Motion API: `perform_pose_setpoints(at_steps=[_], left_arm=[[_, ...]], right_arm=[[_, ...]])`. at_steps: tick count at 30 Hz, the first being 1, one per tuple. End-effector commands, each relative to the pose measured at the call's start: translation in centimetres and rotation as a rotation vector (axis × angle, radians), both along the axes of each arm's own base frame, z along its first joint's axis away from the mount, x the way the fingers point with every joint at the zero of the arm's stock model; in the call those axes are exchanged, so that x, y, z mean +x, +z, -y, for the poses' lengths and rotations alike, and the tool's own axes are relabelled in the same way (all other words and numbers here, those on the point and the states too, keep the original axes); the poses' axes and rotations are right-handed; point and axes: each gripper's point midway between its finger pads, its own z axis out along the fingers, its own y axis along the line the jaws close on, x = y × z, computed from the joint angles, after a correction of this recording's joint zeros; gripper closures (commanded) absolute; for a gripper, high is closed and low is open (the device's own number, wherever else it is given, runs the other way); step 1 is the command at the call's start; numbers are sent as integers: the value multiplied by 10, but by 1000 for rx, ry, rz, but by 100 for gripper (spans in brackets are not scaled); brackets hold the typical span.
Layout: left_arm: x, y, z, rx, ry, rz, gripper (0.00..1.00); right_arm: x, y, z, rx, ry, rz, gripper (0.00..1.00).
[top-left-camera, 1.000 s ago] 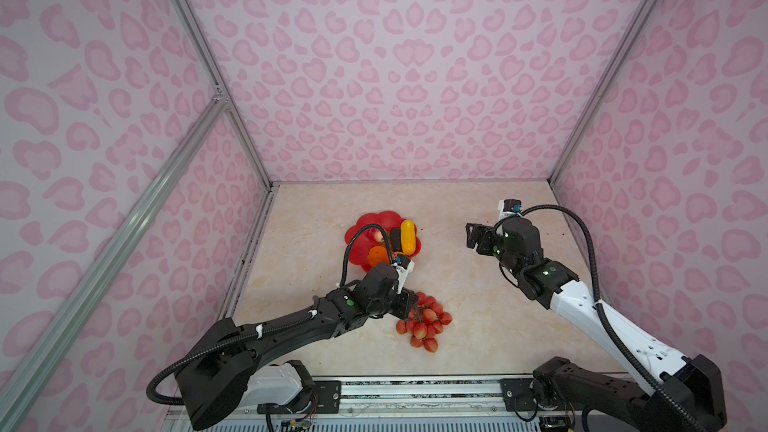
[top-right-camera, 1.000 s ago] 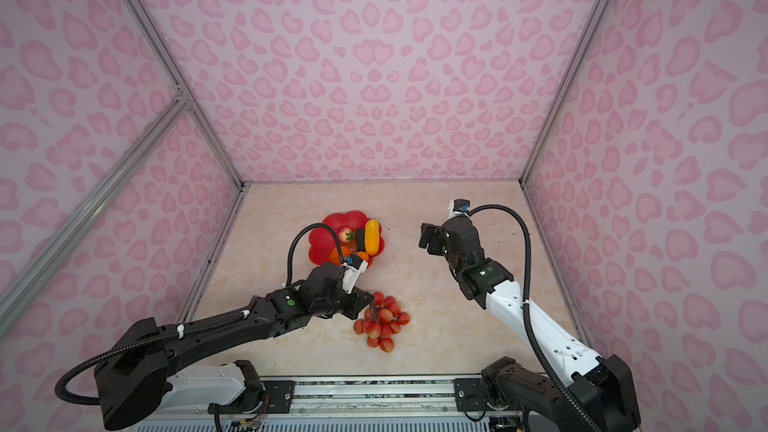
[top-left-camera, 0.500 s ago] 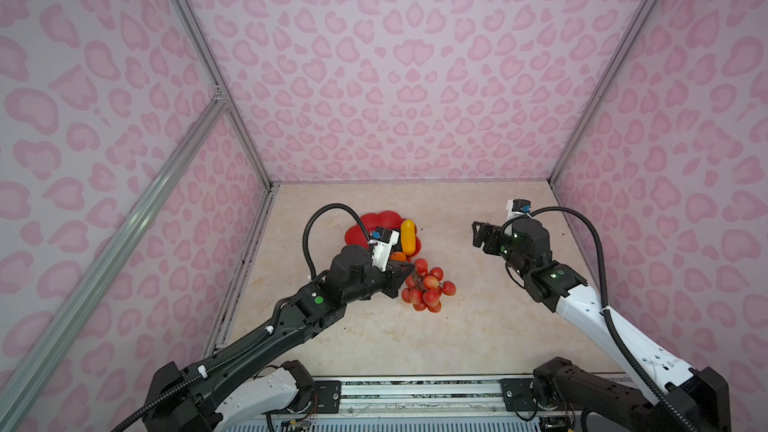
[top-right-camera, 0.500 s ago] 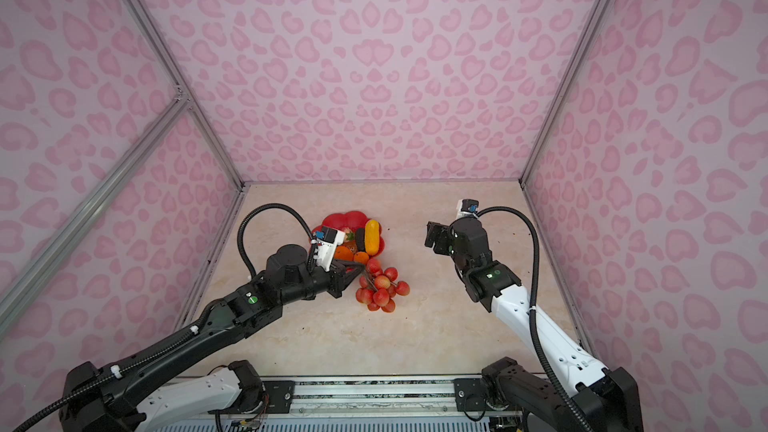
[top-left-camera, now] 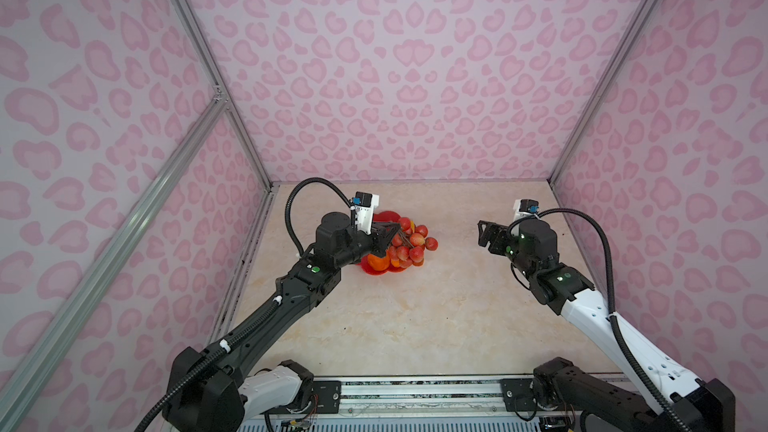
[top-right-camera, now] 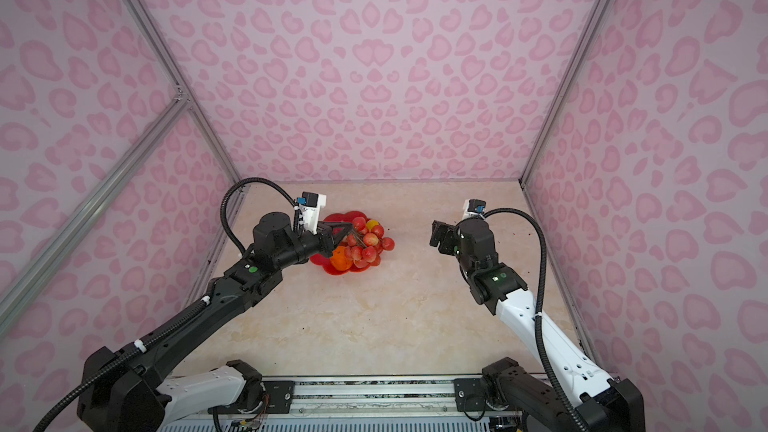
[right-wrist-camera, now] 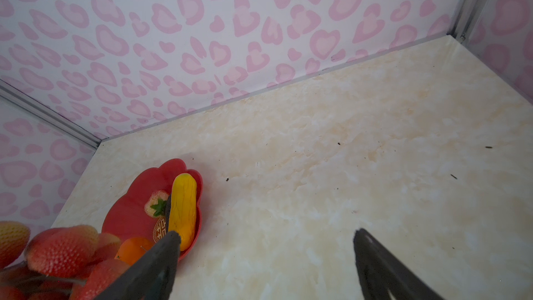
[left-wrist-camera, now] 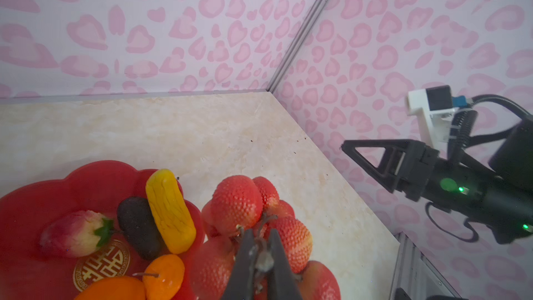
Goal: Place and organize the fake fruits in the fruit bowl
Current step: 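Lift the lychee bunch with the left gripper and lay it in the bowl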
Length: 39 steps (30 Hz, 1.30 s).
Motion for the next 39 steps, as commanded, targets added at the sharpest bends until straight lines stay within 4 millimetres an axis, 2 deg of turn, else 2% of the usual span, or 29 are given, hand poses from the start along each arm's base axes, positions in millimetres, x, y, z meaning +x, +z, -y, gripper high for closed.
perform_pose_setpoints(at_steps=[1,7,12,16,19,20,22,24,27,28,30,33,36,39], left_arm=[[18,18,-4,-59,8,85,96],[52,-4,-18,-82,54,57,96],[77,-49,-20,-81,61,-55,97],[85,-74,-32,-51,117,-106,96],[88,-86,-41,-15,166,-128,85],[89,-89,-44,-7,179,-136,76],[92,-96,-50,4,207,-153,65],[93,-98,-55,6,229,-163,42],[93,-95,-62,17,256,-151,33],[93,-89,-65,20,267,-135,1],[91,-78,-70,31,290,-99,2],[86,-51,-81,55,333,-15,2],[74,-17,-100,84,414,101,2],[56,9,-133,165,552,227,2]], right_arm=[[-2,-2,2,-8,0,-6,7],[-2,-4,6,-10,-6,-14,7],[-1,-5,8,-19,-12,-21,6],[-2,-6,14,-28,-23,-27,6],[-2,-6,17,-30,-28,-27,6],[-2,-6,18,-30,-31,-28,6],[-1,-5,19,-31,-34,-29,6],[0,-6,20,-35,-35,-32,5],[2,-7,22,-43,-41,-34,4],[3,-7,23,-48,-44,-36,3],[5,-7,26,-57,-50,-36,3],[8,-6,33,-84,-60,-27,3],[11,-7,46,-118,-92,-2,2],[12,-10,72,-176,-176,42,2]])
